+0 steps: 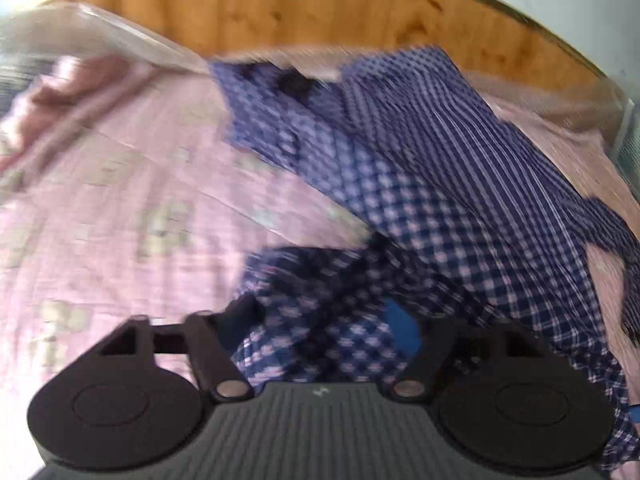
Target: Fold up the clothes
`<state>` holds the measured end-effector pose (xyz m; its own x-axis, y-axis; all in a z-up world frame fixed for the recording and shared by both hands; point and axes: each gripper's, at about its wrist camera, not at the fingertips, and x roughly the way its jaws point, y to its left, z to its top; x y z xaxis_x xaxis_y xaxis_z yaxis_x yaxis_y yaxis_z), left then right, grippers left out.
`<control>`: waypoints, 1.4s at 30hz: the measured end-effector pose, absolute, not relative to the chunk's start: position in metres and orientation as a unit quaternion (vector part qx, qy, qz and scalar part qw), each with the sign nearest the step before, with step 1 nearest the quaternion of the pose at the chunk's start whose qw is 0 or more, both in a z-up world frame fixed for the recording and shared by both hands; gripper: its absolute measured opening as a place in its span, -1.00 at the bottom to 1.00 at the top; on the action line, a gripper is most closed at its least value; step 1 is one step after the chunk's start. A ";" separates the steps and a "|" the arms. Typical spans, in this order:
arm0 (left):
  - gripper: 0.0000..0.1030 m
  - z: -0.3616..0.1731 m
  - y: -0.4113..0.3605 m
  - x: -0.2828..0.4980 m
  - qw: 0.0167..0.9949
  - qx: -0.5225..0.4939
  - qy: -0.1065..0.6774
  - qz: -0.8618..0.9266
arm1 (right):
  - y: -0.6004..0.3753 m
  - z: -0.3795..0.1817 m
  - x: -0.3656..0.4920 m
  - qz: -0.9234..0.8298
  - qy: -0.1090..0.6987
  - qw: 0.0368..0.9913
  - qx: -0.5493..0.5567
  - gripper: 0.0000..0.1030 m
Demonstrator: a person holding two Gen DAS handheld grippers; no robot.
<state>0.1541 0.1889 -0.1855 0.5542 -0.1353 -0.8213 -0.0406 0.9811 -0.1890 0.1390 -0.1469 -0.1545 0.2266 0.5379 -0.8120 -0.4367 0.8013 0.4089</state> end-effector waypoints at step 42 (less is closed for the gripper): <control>-0.95 -0.159 0.283 -0.050 0.809 -0.264 0.521 0.071 | -0.228 -0.054 0.064 0.288 0.454 0.839 -0.080 -1.00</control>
<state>-0.0497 0.2832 -0.1594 0.4477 -0.1601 -0.8798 -0.3889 0.8510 -0.3528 0.0641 -0.2283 -0.0539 0.4216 0.4109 -0.8083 -0.5560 0.8214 0.1276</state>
